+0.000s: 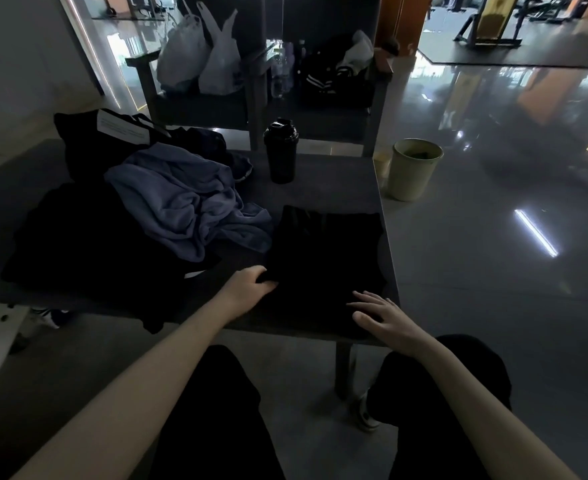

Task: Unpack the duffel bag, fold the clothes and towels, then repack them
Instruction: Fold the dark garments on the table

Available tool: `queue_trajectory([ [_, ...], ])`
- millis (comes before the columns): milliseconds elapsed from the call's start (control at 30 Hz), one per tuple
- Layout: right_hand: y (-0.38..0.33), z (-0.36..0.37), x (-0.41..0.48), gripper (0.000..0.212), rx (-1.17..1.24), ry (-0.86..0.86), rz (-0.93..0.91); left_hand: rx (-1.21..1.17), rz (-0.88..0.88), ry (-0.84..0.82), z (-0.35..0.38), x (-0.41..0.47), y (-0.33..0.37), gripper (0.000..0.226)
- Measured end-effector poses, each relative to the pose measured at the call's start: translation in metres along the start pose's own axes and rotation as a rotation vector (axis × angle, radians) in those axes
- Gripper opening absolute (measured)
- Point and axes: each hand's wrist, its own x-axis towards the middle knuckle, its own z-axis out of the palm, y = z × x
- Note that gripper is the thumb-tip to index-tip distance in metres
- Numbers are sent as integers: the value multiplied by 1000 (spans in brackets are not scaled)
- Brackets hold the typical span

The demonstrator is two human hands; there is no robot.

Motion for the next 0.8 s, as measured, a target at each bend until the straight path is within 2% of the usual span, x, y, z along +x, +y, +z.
queue_trajectory([
  [100, 3, -5, 0, 122, -104, -91, -57, -91, -109, 89, 5, 12, 3, 26],
  [133, 4, -5, 1, 121, -143, -99, -65, -91, -141, 106, 6, 14, 5, 30],
  [167, 6, -4, 3, 111, -147, -72, -61, -96, -165, 116, 8, 17, 6, 34],
  [200, 7, -2, 5, 88, -102, 6, -53, -105, -186, 121, 9, 19, 7, 37],
  [267, 7, 4, 10, 27, 18, 259, -44, -117, -210, 122, 11, 23, 10, 42],
  [300, 3, 4, 12, 11, 58, 351, -13, -109, -214, 128, 12, 24, 11, 45],
  [367, -5, 1, 18, 23, 155, 427, 125, -163, -209, 139, 13, 27, 12, 47],
  [400, -9, -2, 21, 26, 222, 440, 191, -267, -195, 126, 12, 28, 13, 47],
  [467, -14, -6, 28, 35, 294, 461, 273, -509, -171, 29, 9, 24, 17, 48],
  [500, -14, -6, 32, 39, 302, 481, 296, -528, -158, -27, 7, 24, 15, 49],
  [600, -17, 1, 38, 39, 271, 565, 327, -212, -146, -52, 10, 29, 1, 44],
  [667, -20, 4, 37, 20, 214, 613, 332, -135, -170, 37, 15, 32, -5, 35],
  [700, -22, 5, 36, 21, 183, 618, 340, -140, -186, 69, 18, 33, -6, 32],
  [800, -23, 13, 31, 44, 0, 647, 309, -8, -233, 112, 24, 34, -1, 31],
])
